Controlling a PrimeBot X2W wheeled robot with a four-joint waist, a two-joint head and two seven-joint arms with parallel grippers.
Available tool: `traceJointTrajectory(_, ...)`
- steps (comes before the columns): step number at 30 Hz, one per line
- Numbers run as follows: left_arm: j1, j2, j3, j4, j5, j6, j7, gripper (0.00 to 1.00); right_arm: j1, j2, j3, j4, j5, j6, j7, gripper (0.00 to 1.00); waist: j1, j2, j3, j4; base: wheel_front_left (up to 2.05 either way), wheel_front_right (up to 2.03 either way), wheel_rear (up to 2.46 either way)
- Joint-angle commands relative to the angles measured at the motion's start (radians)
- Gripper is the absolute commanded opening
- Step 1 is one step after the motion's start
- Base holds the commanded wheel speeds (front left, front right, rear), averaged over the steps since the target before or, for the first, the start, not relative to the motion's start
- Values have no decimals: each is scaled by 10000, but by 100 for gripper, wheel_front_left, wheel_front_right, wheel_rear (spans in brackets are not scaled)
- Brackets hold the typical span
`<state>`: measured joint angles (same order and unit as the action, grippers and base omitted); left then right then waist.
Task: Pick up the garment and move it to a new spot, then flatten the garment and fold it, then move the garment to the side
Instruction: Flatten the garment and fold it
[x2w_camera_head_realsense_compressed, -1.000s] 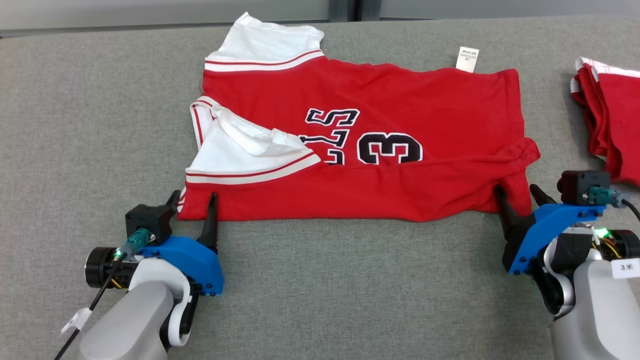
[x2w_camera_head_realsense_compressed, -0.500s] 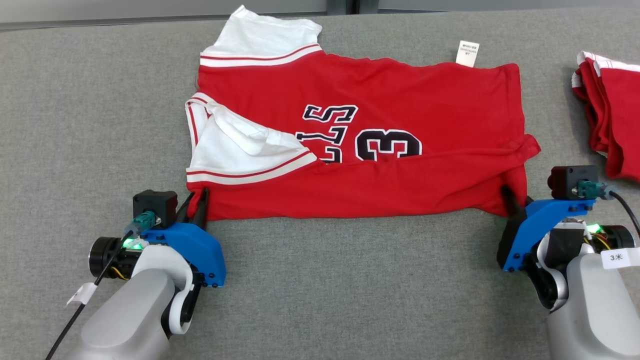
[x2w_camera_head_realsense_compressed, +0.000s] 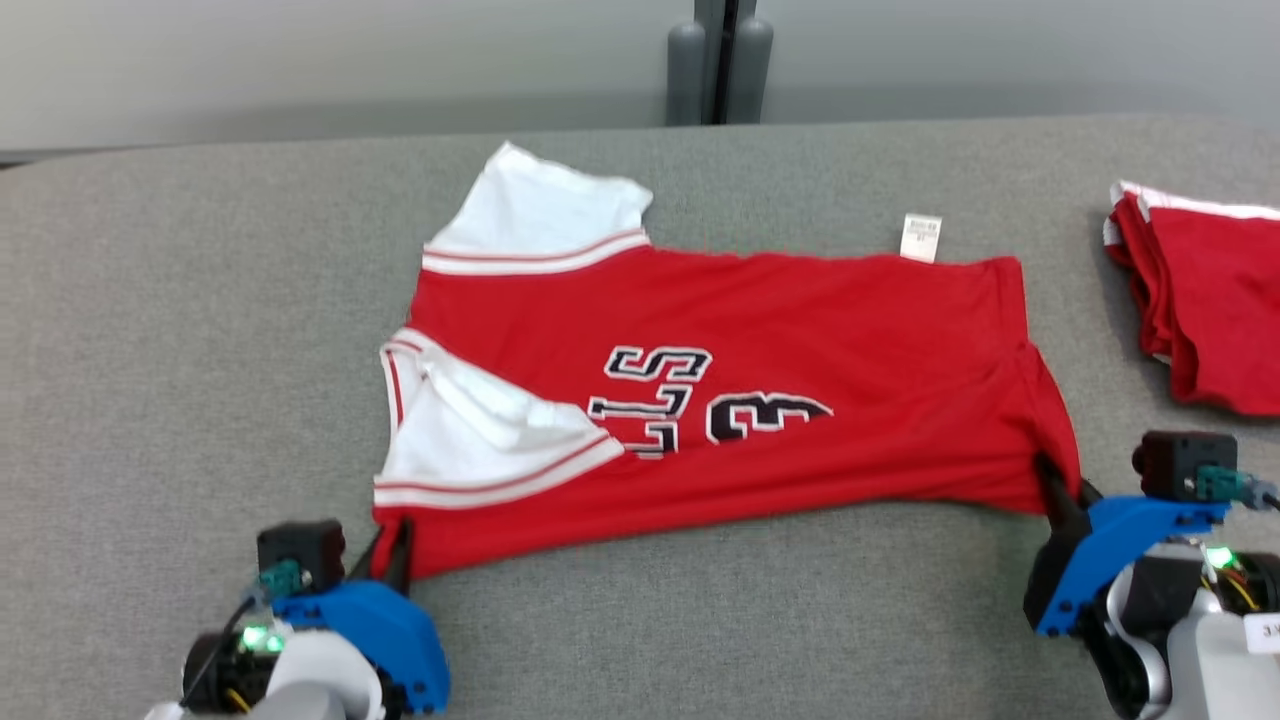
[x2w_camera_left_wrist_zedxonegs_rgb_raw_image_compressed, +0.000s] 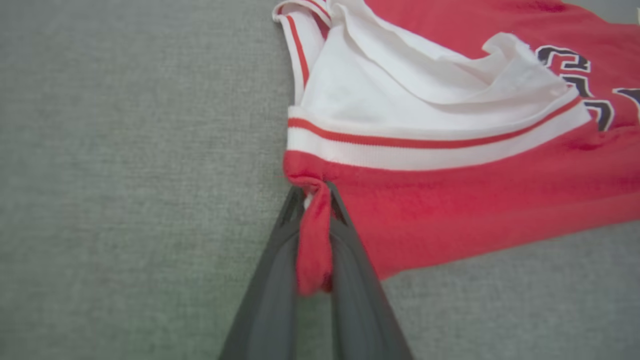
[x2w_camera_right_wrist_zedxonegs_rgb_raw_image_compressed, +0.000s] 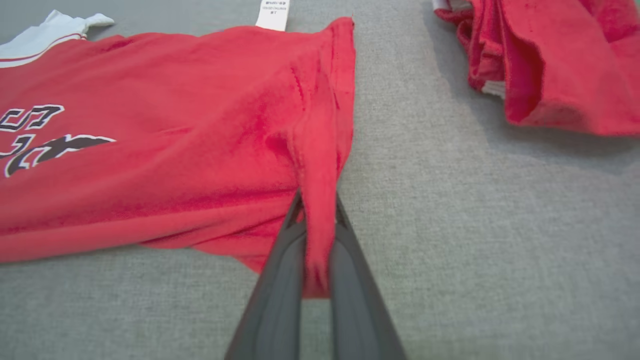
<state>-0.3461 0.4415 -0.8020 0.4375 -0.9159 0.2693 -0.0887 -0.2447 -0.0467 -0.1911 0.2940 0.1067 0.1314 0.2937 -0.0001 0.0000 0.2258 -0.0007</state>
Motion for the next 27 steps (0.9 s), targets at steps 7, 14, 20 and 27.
traceJointTrajectory(7,1770,389,-124,-1845,-389,1045,351,0,1091,-73,-270,-519,82,-12,783,0,1,0,-611,111,0,0,0)
traceJointTrajectory(14,2598,413,-312,-2940,-517,1491,388,100,1990,-68,-560,-1037,50,-9,1535,100,1,0,-850,338,0,0,0)
traceJointTrajectory(20,2450,664,8,-3406,-330,1698,58,100,2148,-63,-630,-1728,231,-6,1954,100,1,0,-1038,331,0,0,0)
traceJointTrajectory(27,1387,1276,489,-3999,-245,1716,444,100,1171,-99,-544,-3182,-483,-6,3102,100,1,0,-881,-45,0,0,0)
